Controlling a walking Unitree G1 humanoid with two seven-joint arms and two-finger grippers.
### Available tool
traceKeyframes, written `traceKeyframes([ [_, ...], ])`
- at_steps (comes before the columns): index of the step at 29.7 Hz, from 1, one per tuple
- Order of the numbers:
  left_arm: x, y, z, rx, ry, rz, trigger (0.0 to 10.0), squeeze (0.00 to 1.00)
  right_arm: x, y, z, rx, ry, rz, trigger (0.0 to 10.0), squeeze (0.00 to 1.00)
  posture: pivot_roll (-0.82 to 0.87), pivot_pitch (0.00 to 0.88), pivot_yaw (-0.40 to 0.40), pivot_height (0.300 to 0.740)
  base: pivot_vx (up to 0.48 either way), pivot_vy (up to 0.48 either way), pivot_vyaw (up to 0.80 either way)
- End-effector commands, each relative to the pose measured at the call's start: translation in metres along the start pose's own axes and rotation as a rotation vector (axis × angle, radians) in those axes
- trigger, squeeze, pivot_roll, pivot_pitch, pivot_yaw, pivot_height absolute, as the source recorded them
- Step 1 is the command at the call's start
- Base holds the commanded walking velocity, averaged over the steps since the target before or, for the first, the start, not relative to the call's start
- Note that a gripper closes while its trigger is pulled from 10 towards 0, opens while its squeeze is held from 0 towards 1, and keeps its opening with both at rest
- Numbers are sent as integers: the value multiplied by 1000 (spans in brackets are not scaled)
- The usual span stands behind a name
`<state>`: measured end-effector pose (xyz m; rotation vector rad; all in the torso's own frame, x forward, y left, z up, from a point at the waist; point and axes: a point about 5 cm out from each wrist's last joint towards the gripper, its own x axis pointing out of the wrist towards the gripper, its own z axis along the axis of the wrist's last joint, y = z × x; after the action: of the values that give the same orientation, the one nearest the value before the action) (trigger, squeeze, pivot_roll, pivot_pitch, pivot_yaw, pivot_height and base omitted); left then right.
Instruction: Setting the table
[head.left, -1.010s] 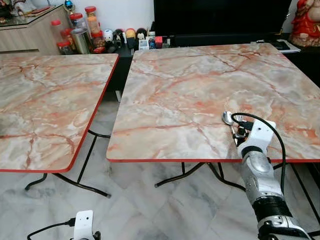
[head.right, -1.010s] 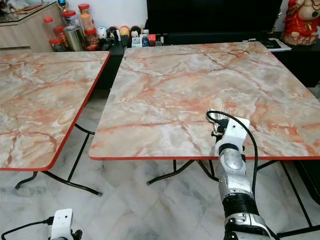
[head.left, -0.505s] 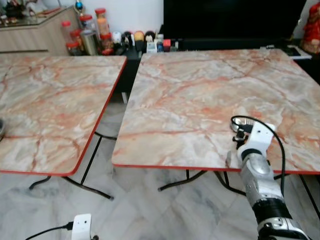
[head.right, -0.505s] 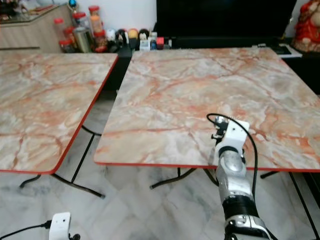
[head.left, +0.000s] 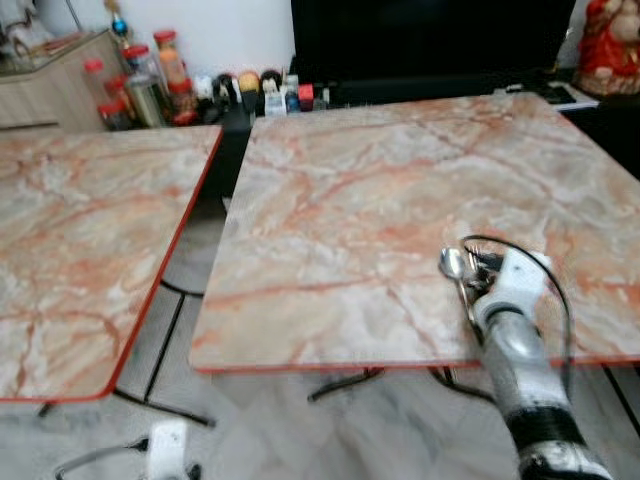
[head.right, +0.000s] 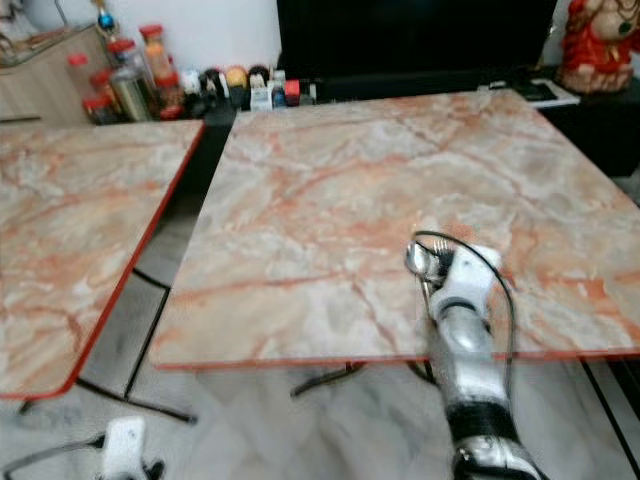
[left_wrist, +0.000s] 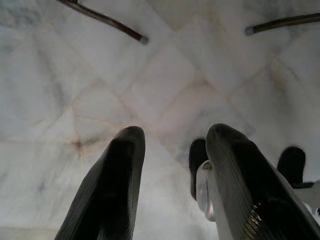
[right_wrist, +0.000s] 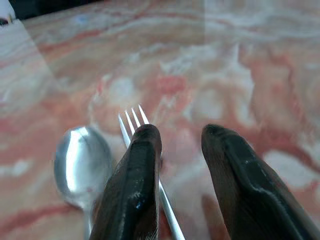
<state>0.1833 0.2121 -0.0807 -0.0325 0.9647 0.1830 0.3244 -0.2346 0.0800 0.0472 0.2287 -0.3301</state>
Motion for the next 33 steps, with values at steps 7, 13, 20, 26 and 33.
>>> traceKeyframes([
  [7,-1,13,-4,6,21,38,10000,0,0,13,5,11,5,38,10000,1000,-39,0,53,740,0,0,0],
  [13,-1,14,-5,6,24,41,10000,0,-2,21,14,-21,15,69,10000,914,-41,0,53,740,0,0,0],
  [20,-1,14,-5,3,25,41,10000,0,-6,24,7,-59,93,75,10000,0,-41,0,51,740,0,0,0],
  [26,-1,13,-5,0,28,38,10000,0,-10,23,-4,-91,173,68,10000,0,-40,0,49,740,0,0,0],
  [33,-1,14,-5,-3,29,38,10000,0,-13,19,1,-88,175,46,10000,0,-39,0,48,740,0,0,0],
])
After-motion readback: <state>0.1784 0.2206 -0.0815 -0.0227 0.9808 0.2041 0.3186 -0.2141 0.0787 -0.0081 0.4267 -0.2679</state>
